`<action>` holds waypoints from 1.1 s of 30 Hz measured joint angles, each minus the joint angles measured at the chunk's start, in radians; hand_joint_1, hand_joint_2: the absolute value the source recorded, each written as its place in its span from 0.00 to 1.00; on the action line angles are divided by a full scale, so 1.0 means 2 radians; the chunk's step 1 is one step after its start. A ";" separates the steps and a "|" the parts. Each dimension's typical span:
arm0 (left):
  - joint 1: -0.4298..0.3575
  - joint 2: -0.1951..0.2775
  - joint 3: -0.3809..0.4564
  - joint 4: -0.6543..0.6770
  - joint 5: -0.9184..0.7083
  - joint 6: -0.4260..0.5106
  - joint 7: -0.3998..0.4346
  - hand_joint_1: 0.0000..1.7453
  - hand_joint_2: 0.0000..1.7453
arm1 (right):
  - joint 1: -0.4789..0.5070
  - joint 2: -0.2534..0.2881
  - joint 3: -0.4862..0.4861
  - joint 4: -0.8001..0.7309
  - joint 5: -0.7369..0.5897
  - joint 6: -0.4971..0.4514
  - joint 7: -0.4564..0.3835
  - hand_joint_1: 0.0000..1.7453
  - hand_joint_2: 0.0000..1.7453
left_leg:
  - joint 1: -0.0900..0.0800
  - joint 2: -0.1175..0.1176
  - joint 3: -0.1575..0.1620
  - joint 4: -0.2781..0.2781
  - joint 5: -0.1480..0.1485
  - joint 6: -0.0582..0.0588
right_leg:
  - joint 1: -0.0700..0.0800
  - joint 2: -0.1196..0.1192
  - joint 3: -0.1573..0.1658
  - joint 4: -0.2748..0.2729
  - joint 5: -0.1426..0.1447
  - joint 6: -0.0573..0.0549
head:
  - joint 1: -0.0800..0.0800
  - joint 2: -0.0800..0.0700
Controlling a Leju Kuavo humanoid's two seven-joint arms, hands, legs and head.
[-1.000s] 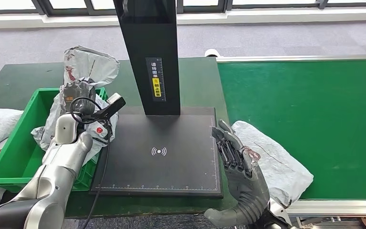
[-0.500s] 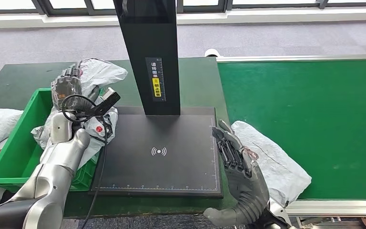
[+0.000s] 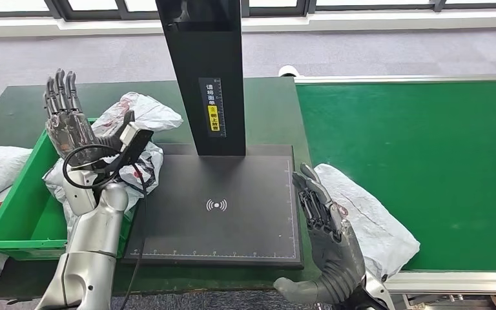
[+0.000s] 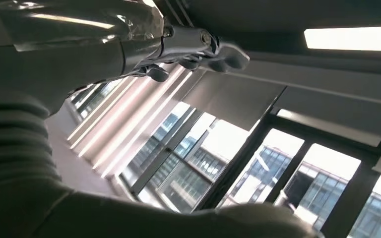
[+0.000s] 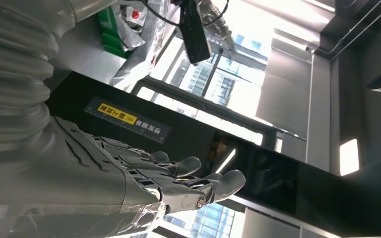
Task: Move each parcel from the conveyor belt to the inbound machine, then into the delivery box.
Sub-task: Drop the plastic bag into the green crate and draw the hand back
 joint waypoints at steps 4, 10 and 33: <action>0.021 -0.017 0.006 -0.055 -0.002 0.000 0.000 0.00 0.00 | 0.003 0.000 0.000 0.000 0.001 -0.001 0.000 0.00 1.00 | 0.000 0.000 0.000 0.000 0.000 0.000 | 0.000 0.000 0.000 0.000 0.000 0.000 | 0.000 0.000; 0.025 -0.022 0.013 -0.081 -0.003 0.000 0.001 0.00 0.00 | 0.003 0.000 0.000 0.000 0.001 -0.001 0.000 0.00 1.00 | 0.001 0.000 0.000 0.000 0.001 0.000 | 0.000 -0.001 0.000 0.000 0.000 0.000 | 0.000 0.000; 0.270 -0.033 -0.122 -0.346 0.497 -0.393 -0.191 0.00 1.00 | 0.043 0.084 -0.210 0.071 0.344 -0.190 0.134 0.00 1.00 | -0.001 -0.001 0.000 0.000 -0.002 0.001 | -0.001 -0.002 0.000 0.000 -0.003 0.002 | 0.000 0.000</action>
